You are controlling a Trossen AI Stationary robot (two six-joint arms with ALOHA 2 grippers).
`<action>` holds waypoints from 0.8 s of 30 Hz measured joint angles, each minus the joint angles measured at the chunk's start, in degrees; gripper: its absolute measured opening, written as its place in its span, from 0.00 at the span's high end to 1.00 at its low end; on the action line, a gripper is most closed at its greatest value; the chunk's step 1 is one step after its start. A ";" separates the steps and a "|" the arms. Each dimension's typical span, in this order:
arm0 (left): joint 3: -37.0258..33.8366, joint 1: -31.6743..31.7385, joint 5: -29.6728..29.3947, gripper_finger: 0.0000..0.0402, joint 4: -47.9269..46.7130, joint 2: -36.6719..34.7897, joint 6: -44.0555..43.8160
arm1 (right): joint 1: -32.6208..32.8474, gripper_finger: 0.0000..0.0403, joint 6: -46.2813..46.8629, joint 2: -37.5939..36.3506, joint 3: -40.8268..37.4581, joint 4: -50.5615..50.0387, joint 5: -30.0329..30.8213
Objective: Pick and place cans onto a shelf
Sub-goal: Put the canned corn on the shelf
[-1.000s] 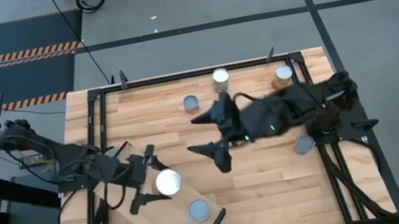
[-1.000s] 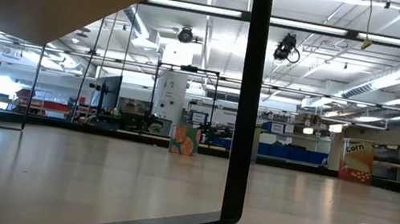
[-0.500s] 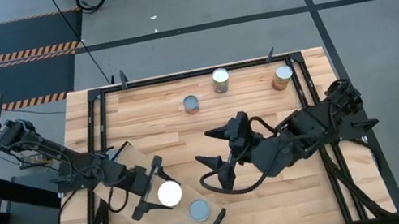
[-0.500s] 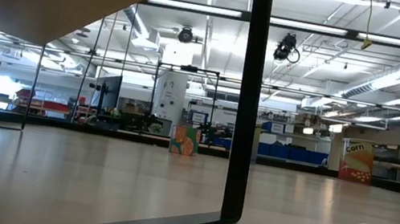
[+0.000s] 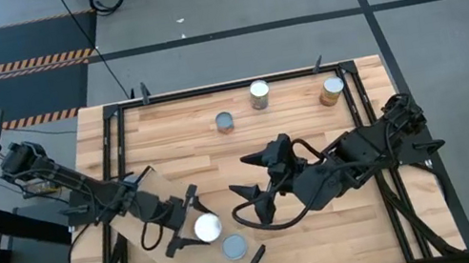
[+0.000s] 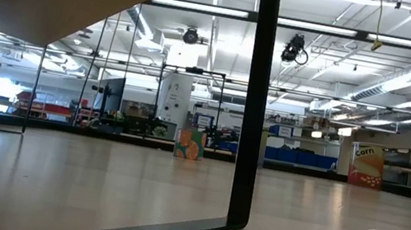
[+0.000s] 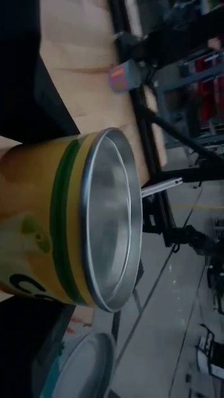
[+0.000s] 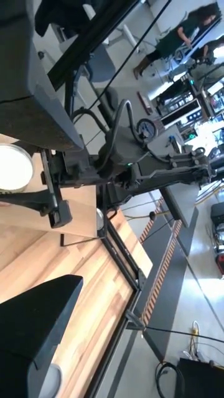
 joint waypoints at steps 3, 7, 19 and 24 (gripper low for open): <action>0.00 0.58 -0.04 0.16 -1.11 0.00 -1.81 | -0.03 0.13 -0.06 0.00 0.00 -0.02 -0.04; 0.00 0.64 -0.17 0.13 -1.22 0.00 -2.58 | -0.03 0.13 -0.22 0.00 0.00 -0.02 -1.42; 0.00 0.68 -0.21 0.13 -1.31 -0.05 -2.36 | -0.02 0.13 0.20 0.00 0.00 0.00 -2.62; 0.02 0.70 -0.33 0.14 -2.13 -1.33 -2.38 | 0.15 0.13 0.21 0.00 0.00 0.00 -2.73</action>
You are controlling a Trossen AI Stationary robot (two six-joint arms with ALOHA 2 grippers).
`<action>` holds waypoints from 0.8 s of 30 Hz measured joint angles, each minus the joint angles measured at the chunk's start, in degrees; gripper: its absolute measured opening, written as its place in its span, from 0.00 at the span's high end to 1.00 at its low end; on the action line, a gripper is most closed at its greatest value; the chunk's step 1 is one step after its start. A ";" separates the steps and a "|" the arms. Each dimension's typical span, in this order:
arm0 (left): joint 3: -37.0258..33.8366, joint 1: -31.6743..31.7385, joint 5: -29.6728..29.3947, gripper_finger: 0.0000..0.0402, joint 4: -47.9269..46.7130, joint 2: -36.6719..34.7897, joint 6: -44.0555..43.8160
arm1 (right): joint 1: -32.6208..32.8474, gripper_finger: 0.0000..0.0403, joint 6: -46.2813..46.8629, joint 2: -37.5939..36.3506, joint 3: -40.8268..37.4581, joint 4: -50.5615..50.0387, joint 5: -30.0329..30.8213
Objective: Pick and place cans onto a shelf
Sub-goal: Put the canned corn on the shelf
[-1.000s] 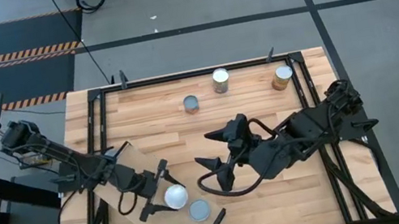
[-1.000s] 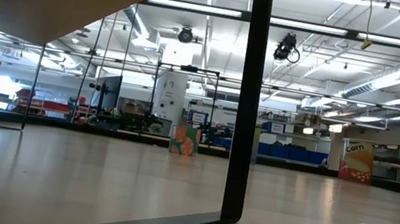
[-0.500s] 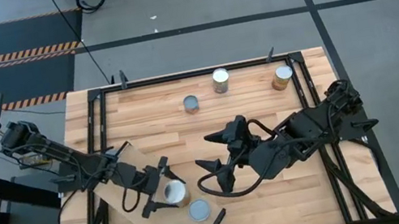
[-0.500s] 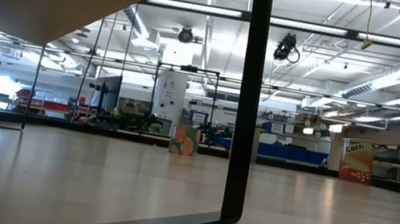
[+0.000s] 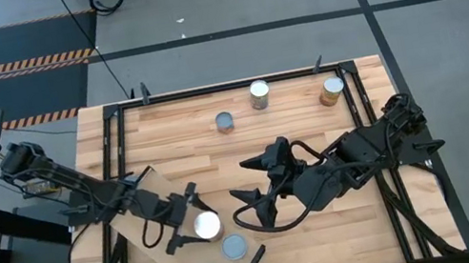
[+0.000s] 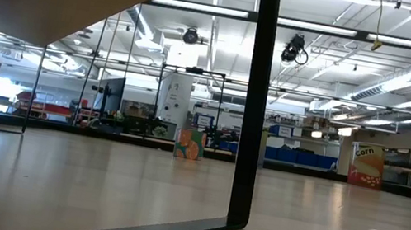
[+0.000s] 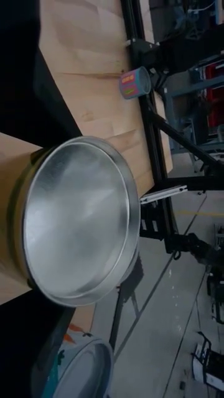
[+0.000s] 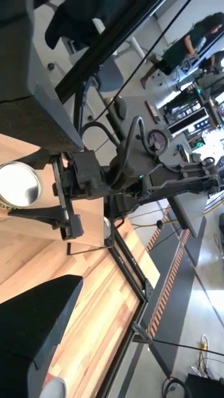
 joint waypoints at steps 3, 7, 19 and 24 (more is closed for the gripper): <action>0.00 -0.02 -0.14 0.17 -1.83 -1.19 -0.20 | -0.02 0.13 0.00 0.00 0.00 -0.01 -0.39; 0.00 0.00 -0.26 0.18 -3.34 -2.43 -0.59 | -0.02 0.13 -0.02 0.00 0.00 -0.02 -1.34; 0.11 0.04 -1.55 0.18 -5.92 -3.52 -0.56 | -0.02 0.13 0.00 0.00 0.00 -0.04 -3.17; 0.09 0.04 -1.55 0.18 -8.16 -5.20 -0.66 | -0.02 0.13 0.00 0.00 0.01 -0.04 -3.39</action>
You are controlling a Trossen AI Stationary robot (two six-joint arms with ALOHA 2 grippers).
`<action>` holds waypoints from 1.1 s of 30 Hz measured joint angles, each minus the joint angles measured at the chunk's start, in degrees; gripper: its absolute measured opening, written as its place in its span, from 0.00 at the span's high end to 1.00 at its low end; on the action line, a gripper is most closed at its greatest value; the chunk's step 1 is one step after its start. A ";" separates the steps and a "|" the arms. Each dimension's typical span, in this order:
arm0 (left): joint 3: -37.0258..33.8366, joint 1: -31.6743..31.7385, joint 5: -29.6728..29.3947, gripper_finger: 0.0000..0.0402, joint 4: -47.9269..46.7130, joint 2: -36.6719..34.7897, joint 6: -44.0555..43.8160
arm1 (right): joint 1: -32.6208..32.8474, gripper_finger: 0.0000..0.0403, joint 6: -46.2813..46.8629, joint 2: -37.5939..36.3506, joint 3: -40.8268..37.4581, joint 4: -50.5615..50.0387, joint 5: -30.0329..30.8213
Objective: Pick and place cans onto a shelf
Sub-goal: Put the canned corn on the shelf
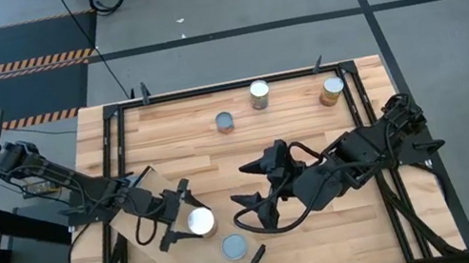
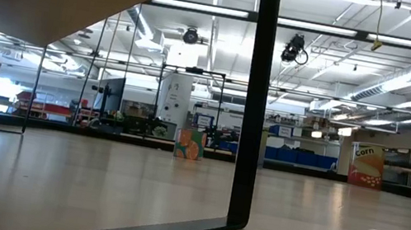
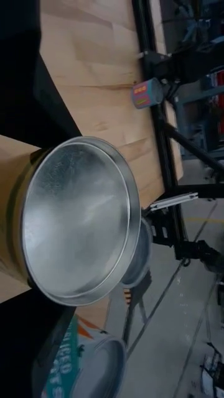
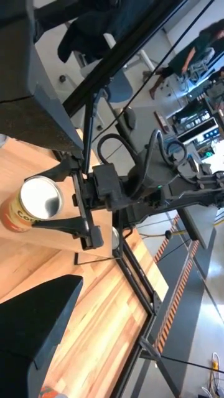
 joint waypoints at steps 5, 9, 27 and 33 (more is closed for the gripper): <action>-0.02 0.00 -0.49 0.18 0.01 0.00 -1.45 | -0.33 0.13 -0.17 0.00 -0.01 0.02 0.00; -0.02 -0.02 -2.36 0.15 -0.12 0.00 -1.43 | -0.84 0.13 -0.20 0.00 -0.01 0.02 0.00; -0.04 -1.03 -1.76 0.14 1.76 0.02 -1.40 | -1.35 0.13 -1.29 0.00 -0.01 0.02 -0.90; -0.04 -1.08 -1.75 0.22 2.24 0.37 -1.32 | -2.08 0.13 -1.55 0.00 -0.01 0.00 -0.92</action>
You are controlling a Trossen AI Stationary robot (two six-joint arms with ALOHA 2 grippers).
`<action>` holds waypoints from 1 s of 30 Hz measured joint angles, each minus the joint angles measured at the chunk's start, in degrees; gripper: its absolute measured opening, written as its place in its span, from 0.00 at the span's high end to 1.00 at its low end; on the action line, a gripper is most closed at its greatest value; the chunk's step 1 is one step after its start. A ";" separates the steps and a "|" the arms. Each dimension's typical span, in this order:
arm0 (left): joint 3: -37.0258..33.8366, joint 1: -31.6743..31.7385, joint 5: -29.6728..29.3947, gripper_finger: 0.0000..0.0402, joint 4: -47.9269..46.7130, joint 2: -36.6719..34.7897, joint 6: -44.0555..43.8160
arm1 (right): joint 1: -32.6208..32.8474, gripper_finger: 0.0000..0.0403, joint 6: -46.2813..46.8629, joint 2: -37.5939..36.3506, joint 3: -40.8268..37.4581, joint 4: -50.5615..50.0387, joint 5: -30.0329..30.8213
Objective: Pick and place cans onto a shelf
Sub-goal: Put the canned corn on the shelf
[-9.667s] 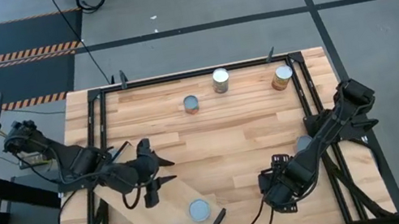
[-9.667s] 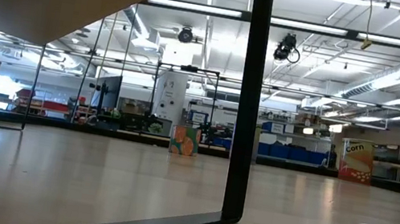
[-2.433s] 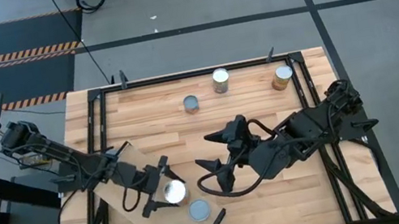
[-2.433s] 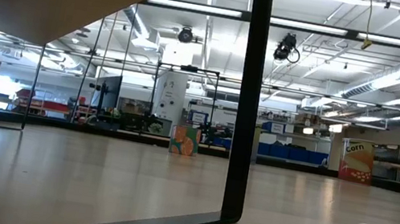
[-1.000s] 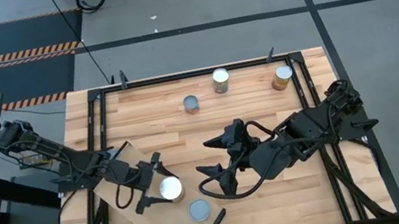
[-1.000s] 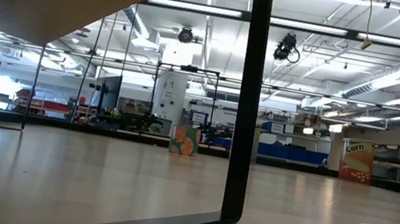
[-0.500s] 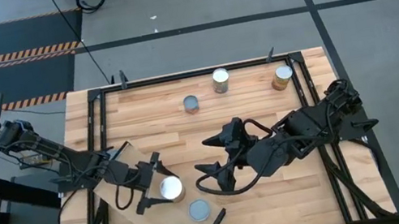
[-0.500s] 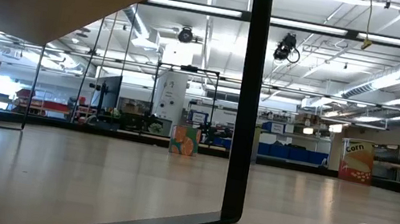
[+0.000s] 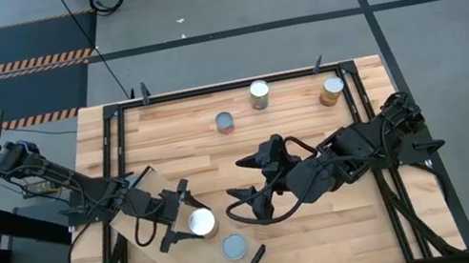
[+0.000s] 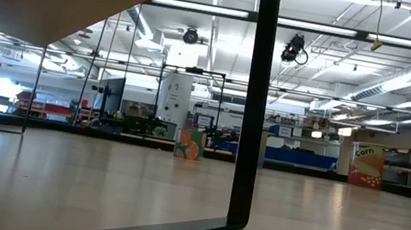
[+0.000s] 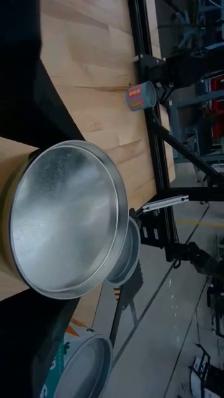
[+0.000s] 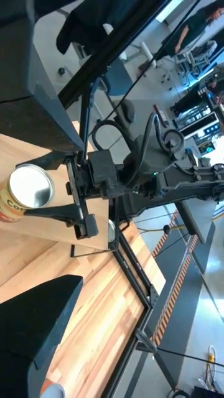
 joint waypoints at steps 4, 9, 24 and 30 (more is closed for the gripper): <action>0.00 -0.05 -0.13 0.22 0.14 0.05 -0.10 | -0.15 0.13 -0.20 0.00 0.00 0.02 -0.13; -0.07 -0.06 -0.54 0.19 1.99 0.16 -0.07 | -0.44 0.13 -0.23 0.00 0.00 0.02 -0.12; 0.10 -0.66 -1.23 0.17 3.37 2.66 -0.43 | -0.44 0.13 -0.10 0.00 0.00 0.06 -0.09; 1.65 -1.38 -0.93 0.12 0.43 2.65 -0.65 | -0.44 0.13 -0.18 0.00 0.00 0.04 -0.28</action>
